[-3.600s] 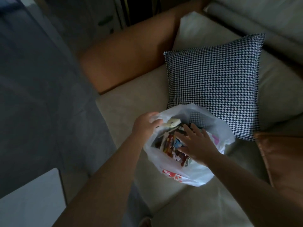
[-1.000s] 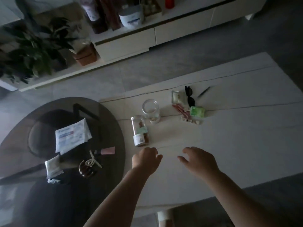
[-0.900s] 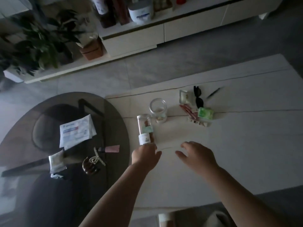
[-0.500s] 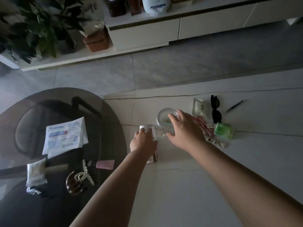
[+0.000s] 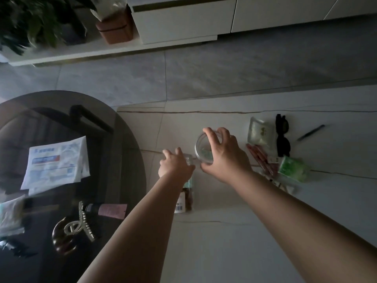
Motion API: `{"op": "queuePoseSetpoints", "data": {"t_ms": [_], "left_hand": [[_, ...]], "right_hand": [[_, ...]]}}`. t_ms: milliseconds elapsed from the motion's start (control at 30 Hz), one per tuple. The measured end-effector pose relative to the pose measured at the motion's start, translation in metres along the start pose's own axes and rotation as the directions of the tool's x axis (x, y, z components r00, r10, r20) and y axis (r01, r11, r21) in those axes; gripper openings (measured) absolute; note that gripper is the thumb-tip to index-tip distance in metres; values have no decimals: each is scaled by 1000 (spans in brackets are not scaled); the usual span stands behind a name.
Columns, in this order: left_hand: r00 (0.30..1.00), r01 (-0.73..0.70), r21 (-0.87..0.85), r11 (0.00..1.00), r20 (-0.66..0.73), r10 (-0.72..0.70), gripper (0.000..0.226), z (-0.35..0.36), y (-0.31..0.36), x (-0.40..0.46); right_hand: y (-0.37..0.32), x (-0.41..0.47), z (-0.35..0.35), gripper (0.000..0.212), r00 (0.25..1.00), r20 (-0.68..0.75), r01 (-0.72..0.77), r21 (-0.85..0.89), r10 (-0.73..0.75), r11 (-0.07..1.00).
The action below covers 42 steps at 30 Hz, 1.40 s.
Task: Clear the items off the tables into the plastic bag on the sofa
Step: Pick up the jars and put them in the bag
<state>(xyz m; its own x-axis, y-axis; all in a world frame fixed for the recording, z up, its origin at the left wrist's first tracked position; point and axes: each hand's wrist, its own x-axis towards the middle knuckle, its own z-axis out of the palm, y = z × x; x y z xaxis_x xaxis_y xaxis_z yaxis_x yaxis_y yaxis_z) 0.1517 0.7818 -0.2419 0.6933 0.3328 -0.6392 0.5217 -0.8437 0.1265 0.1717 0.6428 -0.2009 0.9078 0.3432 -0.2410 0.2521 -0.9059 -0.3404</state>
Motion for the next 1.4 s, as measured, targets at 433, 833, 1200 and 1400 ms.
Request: {"op": "queuePoseSetpoints", "data": {"t_ms": [433,833,1200,1400], "left_hand": [[983,-184,1,983,-26,184,117,-44,15,-67],[854,-512,70,856,-68,516,95,-96,75,-255],[467,-846,339,411,99,879,100,-98,185,-456],[228,-924,349,157,173,958,99,-53,262,-570]], "right_hand": [[37,-78,-48,102,986,21,-167,58,166,984],[39,-248,-183,91,891,-111,-409,223,440,885],[69,-467,-293,94,703,-261,-592,301,662,747],[106,-593,-323,95,518,-343,-683,387,784,620]]}}
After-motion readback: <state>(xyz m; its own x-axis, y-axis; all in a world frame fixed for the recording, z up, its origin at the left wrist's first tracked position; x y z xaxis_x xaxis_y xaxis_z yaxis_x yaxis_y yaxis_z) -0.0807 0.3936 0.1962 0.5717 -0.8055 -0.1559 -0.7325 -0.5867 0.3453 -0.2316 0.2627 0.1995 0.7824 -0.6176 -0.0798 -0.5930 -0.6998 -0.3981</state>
